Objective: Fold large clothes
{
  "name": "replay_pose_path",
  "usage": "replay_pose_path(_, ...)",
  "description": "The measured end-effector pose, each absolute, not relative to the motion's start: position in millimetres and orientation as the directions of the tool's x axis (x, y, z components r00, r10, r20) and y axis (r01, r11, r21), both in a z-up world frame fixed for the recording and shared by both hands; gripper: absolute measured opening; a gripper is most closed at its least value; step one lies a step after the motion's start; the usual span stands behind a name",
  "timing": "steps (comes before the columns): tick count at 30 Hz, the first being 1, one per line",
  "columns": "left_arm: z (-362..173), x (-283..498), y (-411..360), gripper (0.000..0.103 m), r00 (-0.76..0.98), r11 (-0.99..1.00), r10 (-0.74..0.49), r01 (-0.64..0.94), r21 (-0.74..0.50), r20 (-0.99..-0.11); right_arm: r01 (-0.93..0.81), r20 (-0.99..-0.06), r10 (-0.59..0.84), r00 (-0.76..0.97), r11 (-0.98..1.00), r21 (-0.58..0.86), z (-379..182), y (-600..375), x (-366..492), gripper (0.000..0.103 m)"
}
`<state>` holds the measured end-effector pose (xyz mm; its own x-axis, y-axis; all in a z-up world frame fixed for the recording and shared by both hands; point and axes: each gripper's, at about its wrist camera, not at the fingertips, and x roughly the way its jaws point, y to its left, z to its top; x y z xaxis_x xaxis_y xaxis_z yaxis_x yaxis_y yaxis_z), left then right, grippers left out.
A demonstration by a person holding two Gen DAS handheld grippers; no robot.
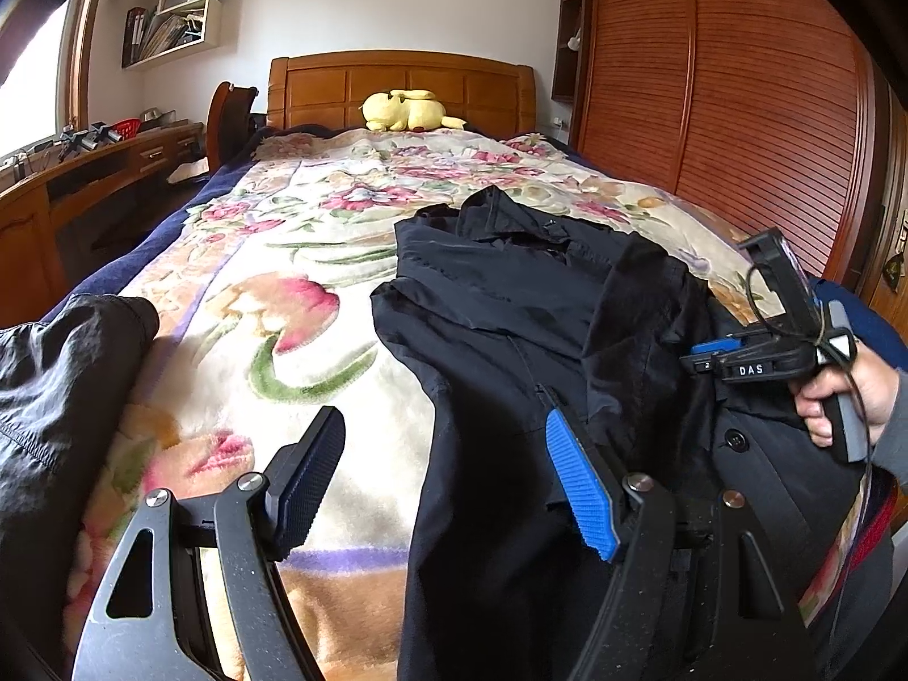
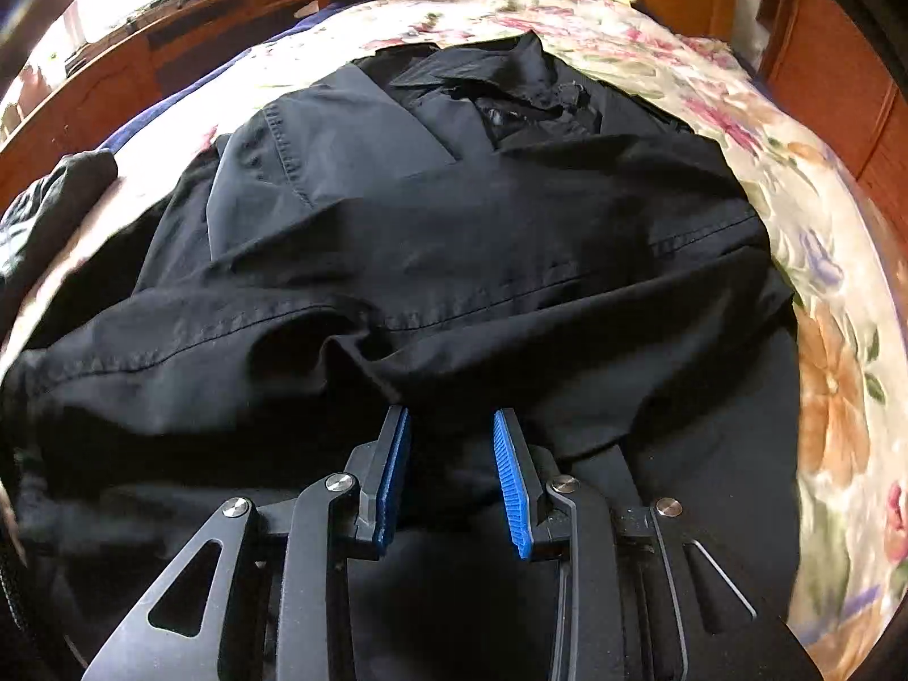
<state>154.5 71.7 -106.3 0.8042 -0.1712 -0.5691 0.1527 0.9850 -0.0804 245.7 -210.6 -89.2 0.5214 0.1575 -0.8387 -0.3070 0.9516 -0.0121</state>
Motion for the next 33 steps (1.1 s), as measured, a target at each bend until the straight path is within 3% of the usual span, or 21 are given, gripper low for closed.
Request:
replay_pose_path(4,-108.0,153.9,72.4,0.074,0.799,0.985,-0.169,0.153,-0.076,-0.577,-0.289,-0.824,0.192,0.534,0.957,0.035,-85.1,-220.0,228.8,0.031)
replay_pose_path(19,-114.9,115.4,77.5,0.074,0.787,0.991,-0.127,0.079,-0.106,-0.604,-0.247,-0.739,0.154,0.656,0.969,-0.018,-55.2,-279.1,102.8,0.033)
replay_pose_path(22,-115.5,103.1,79.7,0.074,0.781,0.991,-0.122,0.058,-0.123,-0.612,-0.217,-0.740,0.118,0.662,0.975,-0.039,-57.4,-295.9,89.3,0.043)
replay_pose_path(24,-117.0,96.7,80.9,0.074,0.776,0.990,-0.116,0.041,-0.134,-0.620,-0.192,-0.748,0.096,0.657,0.980,-0.043,-61.1,-308.3,82.3,0.057)
replay_pose_path(33,-134.3,72.3,83.3,0.074,0.711,0.991,-0.108,0.018,-0.135,-0.695,-0.126,-0.773,0.063,0.631,0.992,-0.023,-72.0,-341.6,53.6,0.059)
